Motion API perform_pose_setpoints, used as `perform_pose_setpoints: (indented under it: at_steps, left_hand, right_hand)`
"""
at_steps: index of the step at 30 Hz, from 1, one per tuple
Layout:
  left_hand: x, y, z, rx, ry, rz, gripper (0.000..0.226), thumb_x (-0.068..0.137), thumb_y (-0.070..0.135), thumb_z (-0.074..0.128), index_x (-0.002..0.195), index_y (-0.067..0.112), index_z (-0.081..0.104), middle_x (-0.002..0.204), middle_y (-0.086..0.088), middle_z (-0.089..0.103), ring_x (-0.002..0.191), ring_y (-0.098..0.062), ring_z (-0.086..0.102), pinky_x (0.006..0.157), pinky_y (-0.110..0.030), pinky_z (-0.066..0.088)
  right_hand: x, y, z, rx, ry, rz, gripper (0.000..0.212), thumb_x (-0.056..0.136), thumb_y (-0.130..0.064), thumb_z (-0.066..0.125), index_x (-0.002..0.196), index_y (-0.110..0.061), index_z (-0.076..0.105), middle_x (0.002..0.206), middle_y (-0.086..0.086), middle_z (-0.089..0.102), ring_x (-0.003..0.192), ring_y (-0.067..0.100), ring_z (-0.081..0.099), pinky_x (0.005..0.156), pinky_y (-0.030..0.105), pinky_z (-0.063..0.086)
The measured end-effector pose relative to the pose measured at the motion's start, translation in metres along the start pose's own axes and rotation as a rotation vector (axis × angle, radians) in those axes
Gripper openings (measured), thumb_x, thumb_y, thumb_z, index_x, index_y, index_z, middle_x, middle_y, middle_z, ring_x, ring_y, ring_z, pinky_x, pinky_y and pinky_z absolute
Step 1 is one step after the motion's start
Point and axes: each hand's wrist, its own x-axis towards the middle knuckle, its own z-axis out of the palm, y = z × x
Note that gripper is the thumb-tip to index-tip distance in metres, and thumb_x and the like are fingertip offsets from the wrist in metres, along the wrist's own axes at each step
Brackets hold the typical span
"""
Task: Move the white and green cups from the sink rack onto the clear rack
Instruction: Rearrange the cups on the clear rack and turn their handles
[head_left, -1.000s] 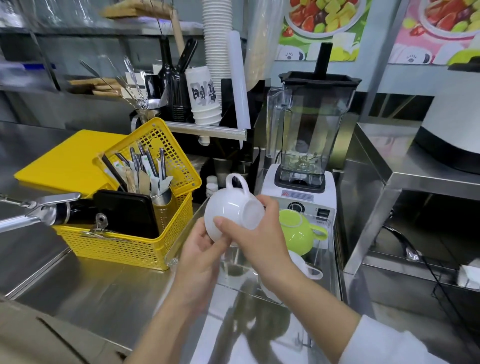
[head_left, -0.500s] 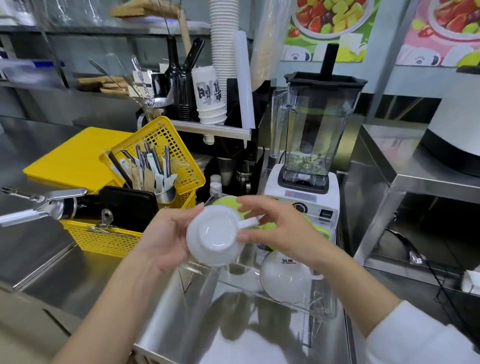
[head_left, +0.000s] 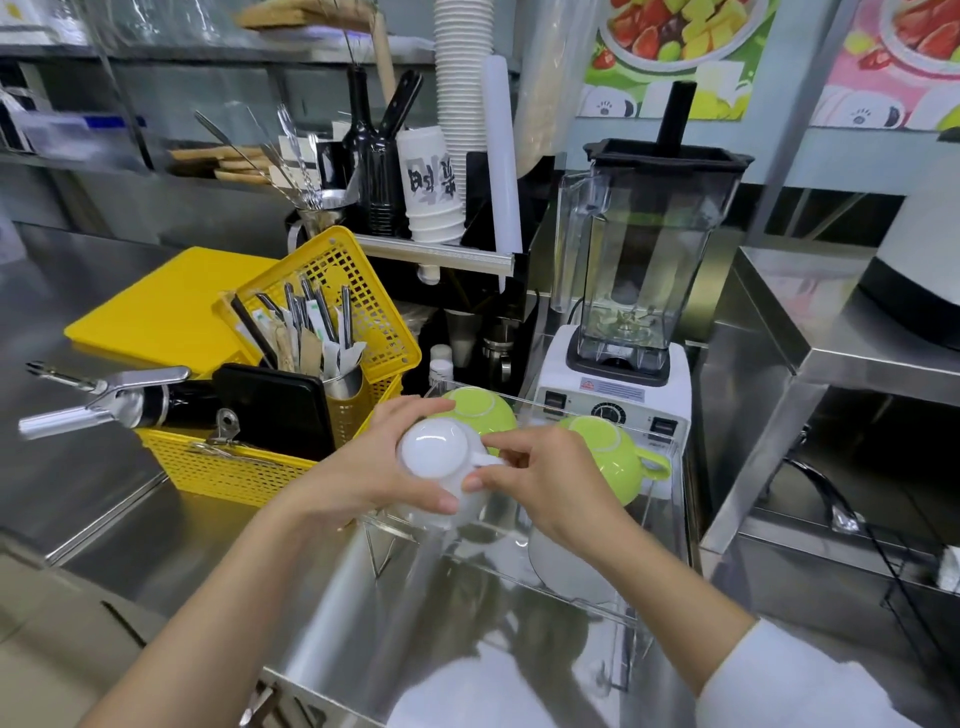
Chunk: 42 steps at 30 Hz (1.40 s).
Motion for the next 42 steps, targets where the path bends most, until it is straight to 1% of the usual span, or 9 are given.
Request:
perform_pose_setpoints:
  at_steps: [4, 7, 12, 16, 24, 30, 36, 39, 42]
  left_hand:
    - [0.01, -0.01, -0.001, -0.102, -0.01, 0.053, 0.066, 0.048, 0.021, 0.083, 0.109, 0.03, 0.057, 0.111, 0.002, 0.058, 0.089, 0.001, 0.06, 0.07, -0.014, 0.049]
    - [0.014, -0.019, -0.001, -0.177, 0.037, 0.044, 0.051, 0.051, 0.019, 0.078, 0.099, 0.027, 0.064, 0.101, 0.002, 0.064, 0.081, 0.001, 0.062, 0.065, -0.013, 0.05]
    - [0.016, -0.03, -0.001, -0.158, 0.002, 0.016, 0.05, 0.05, 0.018, 0.079, 0.097, 0.029, 0.066, 0.098, 0.006, 0.066, 0.079, 0.005, 0.061, 0.065, -0.01, 0.048]
    - [0.017, -0.028, -0.001, -0.139, -0.015, 0.016, 0.047, 0.052, 0.019, 0.079, 0.095, 0.03, 0.068, 0.097, 0.006, 0.067, 0.08, 0.003, 0.061, 0.066, -0.011, 0.048]
    - [0.02, -0.029, -0.002, 0.055, -0.006, 0.007, 0.045, 0.05, 0.033, 0.08, 0.092, 0.045, 0.066, 0.107, -0.007, 0.047, 0.099, -0.017, 0.05, 0.087, -0.03, 0.042]
    - [0.025, -0.033, 0.0, 0.165, -0.039, -0.015, 0.058, 0.056, 0.034, 0.084, 0.108, 0.037, 0.058, 0.112, -0.002, 0.044, 0.102, -0.009, 0.048, 0.084, -0.024, 0.038]
    - [0.022, -0.03, -0.006, 0.299, -0.147, -0.011, 0.062, 0.067, 0.048, 0.072, 0.122, 0.035, 0.047, 0.12, 0.007, 0.043, 0.112, -0.007, 0.044, 0.092, -0.025, 0.036]
    - [0.023, -0.024, -0.009, 0.145, 0.012, 0.061, 0.053, 0.075, 0.049, 0.06, 0.123, 0.027, 0.05, 0.125, 0.004, 0.051, 0.116, -0.008, 0.048, 0.1, -0.029, 0.038]
    - [0.033, -0.023, -0.011, 0.176, 0.273, 0.141, 0.032, 0.082, 0.034, 0.063, 0.112, 0.027, 0.057, 0.115, 0.007, 0.057, 0.104, -0.003, 0.052, 0.087, -0.018, 0.039]
  right_hand:
    - [0.002, 0.003, 0.006, -0.004, -0.023, 0.063, 0.034, 0.073, -0.022, 0.072, 0.089, 0.007, 0.063, 0.063, 0.012, 0.037, 0.062, 0.019, 0.03, 0.058, 0.032, 0.026]
    - [0.004, 0.004, 0.009, -0.101, -0.106, 0.076, 0.018, 0.079, -0.013, 0.064, 0.071, 0.002, 0.058, 0.063, 0.011, 0.042, 0.065, 0.022, 0.035, 0.059, 0.032, 0.029]
    - [0.004, 0.008, 0.019, -0.255, -0.102, 0.077, 0.039, 0.078, -0.008, 0.061, 0.049, -0.014, 0.037, 0.056, 0.006, 0.037, 0.065, 0.026, 0.034, 0.057, 0.033, 0.027]
    - [0.005, 0.009, 0.02, -0.414, -0.049, 0.005, 0.028, 0.079, -0.016, 0.061, 0.056, -0.014, 0.046, 0.07, 0.006, 0.044, 0.082, 0.026, 0.033, 0.073, 0.038, 0.019]
    - [0.004, 0.014, 0.023, -0.529, -0.03, -0.03, 0.038, 0.077, -0.015, 0.059, 0.05, -0.016, 0.033, 0.063, 0.004, 0.047, 0.083, 0.027, 0.041, 0.062, 0.039, 0.009]
    - [0.003, 0.022, 0.022, -0.558, -0.07, -0.031, 0.039, 0.077, -0.017, 0.062, 0.051, -0.017, 0.033, 0.07, 0.009, 0.059, 0.083, 0.028, 0.047, 0.063, 0.039, 0.01]
    - [0.002, 0.025, 0.012, -0.463, -0.049, -0.04, 0.017, 0.08, -0.034, 0.061, 0.073, -0.019, 0.062, 0.079, -0.003, 0.068, 0.086, 0.018, 0.05, 0.065, 0.035, 0.009]
    - [0.006, 0.027, 0.001, -0.411, 0.05, -0.039, 0.012, 0.081, -0.029, 0.061, 0.077, -0.021, 0.068, 0.079, -0.004, 0.069, 0.083, 0.017, 0.049, 0.066, 0.033, 0.009]
    - [0.015, 0.032, -0.007, -0.469, 0.146, -0.034, 0.014, 0.083, -0.021, 0.061, 0.073, -0.022, 0.07, 0.08, -0.006, 0.067, 0.081, 0.015, 0.046, 0.065, 0.031, 0.008]
